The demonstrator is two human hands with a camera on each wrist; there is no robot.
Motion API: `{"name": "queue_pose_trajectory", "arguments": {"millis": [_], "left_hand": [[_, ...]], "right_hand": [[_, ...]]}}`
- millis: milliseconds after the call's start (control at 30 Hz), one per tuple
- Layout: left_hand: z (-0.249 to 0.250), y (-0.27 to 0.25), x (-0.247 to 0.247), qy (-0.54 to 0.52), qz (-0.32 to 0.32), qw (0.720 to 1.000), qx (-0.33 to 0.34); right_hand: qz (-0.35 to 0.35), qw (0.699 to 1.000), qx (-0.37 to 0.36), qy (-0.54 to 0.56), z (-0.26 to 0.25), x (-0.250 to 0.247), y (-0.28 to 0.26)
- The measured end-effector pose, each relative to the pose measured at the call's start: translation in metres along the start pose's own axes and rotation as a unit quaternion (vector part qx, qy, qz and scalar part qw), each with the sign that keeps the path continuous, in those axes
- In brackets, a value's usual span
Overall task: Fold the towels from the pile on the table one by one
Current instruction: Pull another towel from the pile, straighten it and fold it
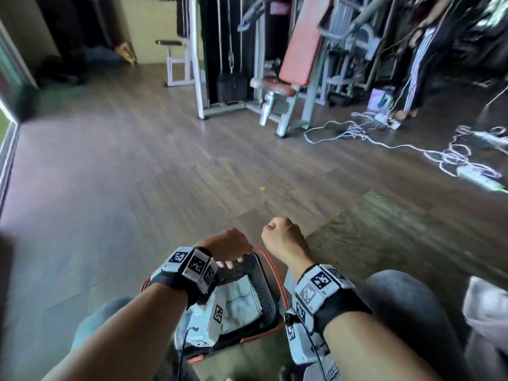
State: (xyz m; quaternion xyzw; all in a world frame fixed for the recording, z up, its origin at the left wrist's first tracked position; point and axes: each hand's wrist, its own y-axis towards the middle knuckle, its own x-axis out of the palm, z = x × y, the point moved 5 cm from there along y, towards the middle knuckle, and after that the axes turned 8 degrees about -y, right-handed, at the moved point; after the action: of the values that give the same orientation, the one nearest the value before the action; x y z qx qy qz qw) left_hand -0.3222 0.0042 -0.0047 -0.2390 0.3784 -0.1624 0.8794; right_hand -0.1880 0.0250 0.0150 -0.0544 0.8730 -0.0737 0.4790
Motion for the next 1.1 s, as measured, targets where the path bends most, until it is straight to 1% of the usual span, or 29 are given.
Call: {"name": "queue_pose_trajectory", "arguments": {"millis": [133, 233, 333, 467, 633, 700, 767, 867, 933, 967, 1033, 1100], "left_hand": [[0.03, -0.009, -0.01, -0.03, 0.059, 0.996, 0.058], [0.051, -0.006, -0.01, -0.044, 0.073, 0.992, 0.091], [0.073, 0.001, 0.002, -0.052, 0.066, 0.989, 0.119], [0.104, 0.011, 0.025, -0.037, 0.046, 0.985, 0.159], [0.145, 0.027, 0.062, -0.009, 0.01, 0.979, 0.202], [0.166, 0.03, 0.083, -0.011, -0.016, 0.978, 0.208], [0.187, 0.027, 0.108, -0.026, -0.055, 0.975, 0.215], [0.222, 0.025, 0.152, 0.007, -0.101, 0.962, 0.254], [0.244, 0.02, 0.182, 0.054, -0.104, 0.947, 0.3], [0.253, 0.017, 0.193, 0.066, -0.104, 0.932, 0.341], [0.274, 0.015, 0.229, 0.079, -0.113, 0.905, 0.402], [0.284, 0.012, 0.262, 0.102, -0.135, 0.903, 0.396]], "right_hand": [[0.029, 0.999, 0.018, 0.023, 0.005, -0.036, -0.014], [0.052, 0.998, 0.03, 0.036, 0.016, -0.058, -0.022], [0.077, 0.995, 0.053, 0.04, 0.032, -0.075, -0.031], [0.104, 0.99, 0.092, 0.036, 0.06, -0.093, -0.043], [0.142, 0.977, 0.159, 0.02, 0.102, -0.12, -0.06], [0.154, 0.969, 0.191, 0.016, 0.127, -0.129, -0.07], [0.156, 0.962, 0.221, 0.018, 0.154, -0.136, -0.082], [0.146, 0.95, 0.275, 0.028, 0.208, -0.144, -0.108], [0.14, 0.942, 0.303, 0.038, 0.243, -0.148, -0.129], [0.147, 0.938, 0.311, 0.039, 0.257, -0.15, -0.137], [0.177, 0.927, 0.331, 0.024, 0.293, -0.157, -0.154], [0.191, 0.915, 0.354, 0.001, 0.323, -0.161, -0.167]]}}
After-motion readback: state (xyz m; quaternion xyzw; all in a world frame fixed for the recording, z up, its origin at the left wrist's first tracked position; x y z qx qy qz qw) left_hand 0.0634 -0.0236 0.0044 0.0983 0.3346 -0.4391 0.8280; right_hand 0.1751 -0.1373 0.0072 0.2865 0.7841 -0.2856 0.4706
